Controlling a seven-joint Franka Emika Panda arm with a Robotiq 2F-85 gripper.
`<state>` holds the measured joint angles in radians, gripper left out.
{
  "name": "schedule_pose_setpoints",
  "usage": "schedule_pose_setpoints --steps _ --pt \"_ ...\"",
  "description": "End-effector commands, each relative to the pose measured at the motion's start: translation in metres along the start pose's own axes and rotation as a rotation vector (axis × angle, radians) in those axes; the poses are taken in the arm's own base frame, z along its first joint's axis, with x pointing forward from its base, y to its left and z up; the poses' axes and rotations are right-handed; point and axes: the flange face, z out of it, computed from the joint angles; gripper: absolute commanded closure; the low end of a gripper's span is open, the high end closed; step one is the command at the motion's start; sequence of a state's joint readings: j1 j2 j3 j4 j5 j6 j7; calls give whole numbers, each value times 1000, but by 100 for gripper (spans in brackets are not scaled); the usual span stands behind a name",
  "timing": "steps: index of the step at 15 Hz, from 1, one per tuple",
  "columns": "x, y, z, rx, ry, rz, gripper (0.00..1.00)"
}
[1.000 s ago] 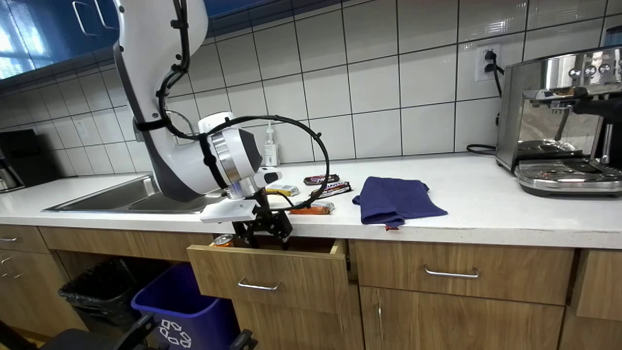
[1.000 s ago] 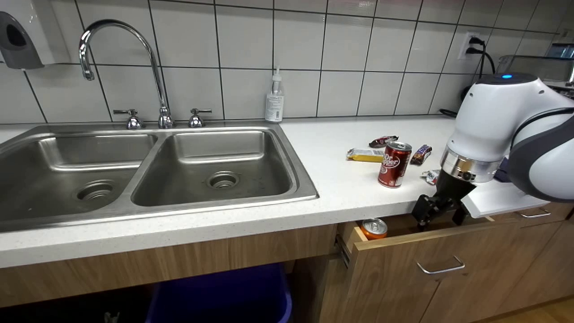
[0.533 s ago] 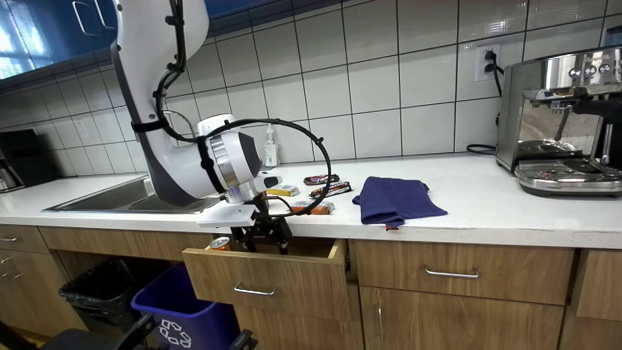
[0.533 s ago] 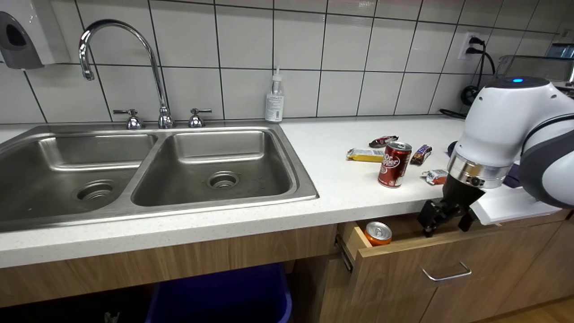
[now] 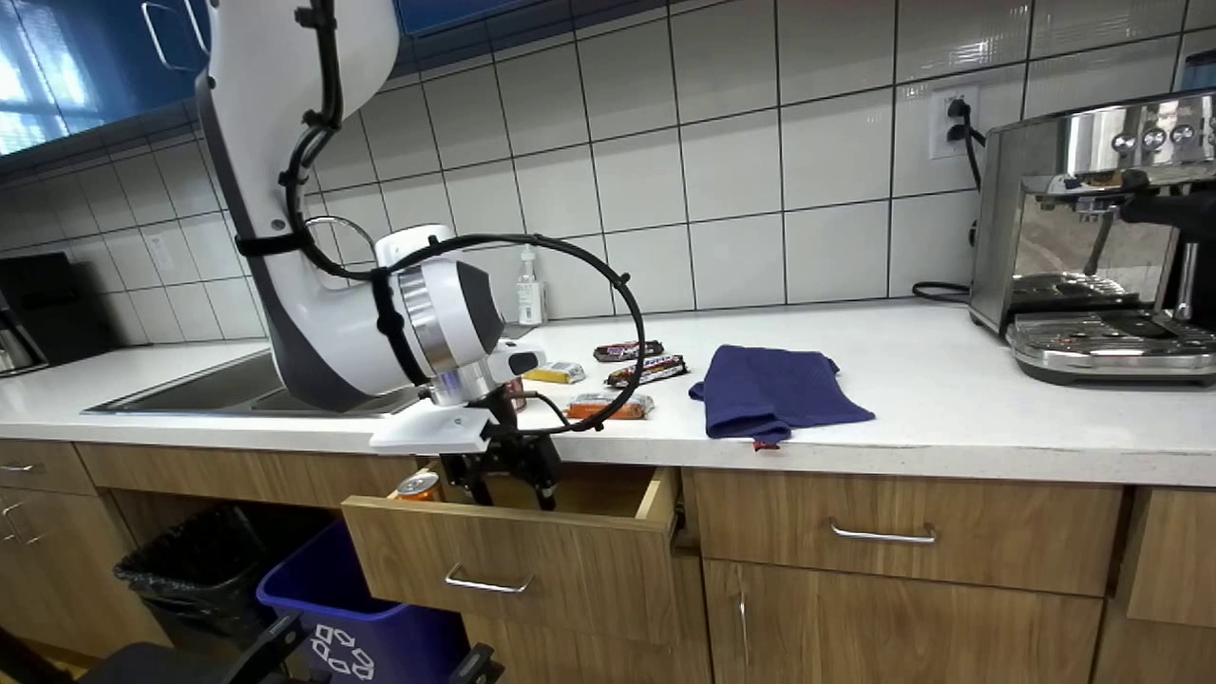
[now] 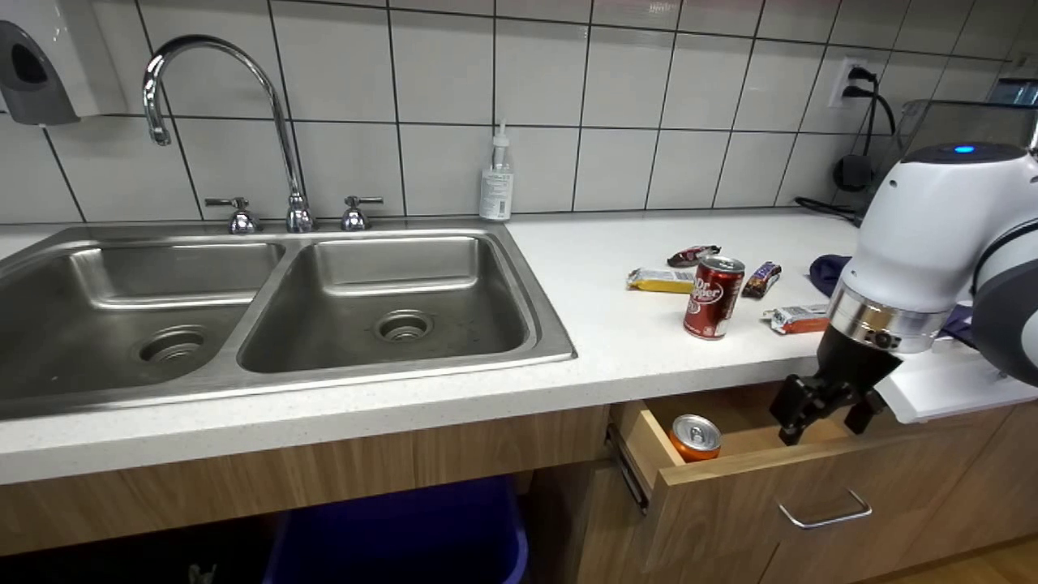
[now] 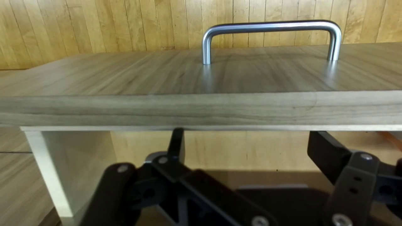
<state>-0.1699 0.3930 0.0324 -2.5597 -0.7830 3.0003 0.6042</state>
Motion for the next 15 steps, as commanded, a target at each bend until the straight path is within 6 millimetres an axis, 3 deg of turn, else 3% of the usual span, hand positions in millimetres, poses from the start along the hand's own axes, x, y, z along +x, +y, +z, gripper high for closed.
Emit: schedule_pose_setpoints --steps 1,15 --pt "-29 12 -3 -5 -33 -34 0" --pt "-72 20 2 -13 -90 -61 0"
